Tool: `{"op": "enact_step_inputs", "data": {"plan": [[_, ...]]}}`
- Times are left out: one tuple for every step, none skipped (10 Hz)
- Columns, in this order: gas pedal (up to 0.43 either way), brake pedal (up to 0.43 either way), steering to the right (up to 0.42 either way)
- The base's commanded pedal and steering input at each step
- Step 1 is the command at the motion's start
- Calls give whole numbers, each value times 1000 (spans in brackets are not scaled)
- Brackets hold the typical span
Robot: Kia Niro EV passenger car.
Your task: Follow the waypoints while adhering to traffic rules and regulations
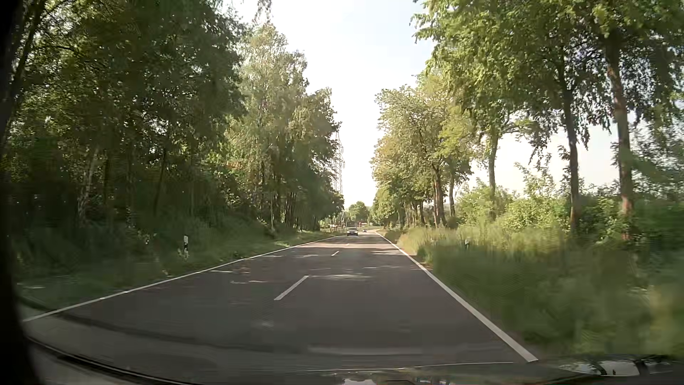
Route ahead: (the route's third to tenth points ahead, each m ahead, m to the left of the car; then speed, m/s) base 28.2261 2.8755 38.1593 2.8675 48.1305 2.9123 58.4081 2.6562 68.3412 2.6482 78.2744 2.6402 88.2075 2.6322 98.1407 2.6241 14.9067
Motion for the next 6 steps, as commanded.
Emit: {"op": "enact_step_inputs", "data": {"plan": [[287,0,5],[268,0,5],[240,0,5],[228,0,5],[228,0,5],[228,0,5]]}}
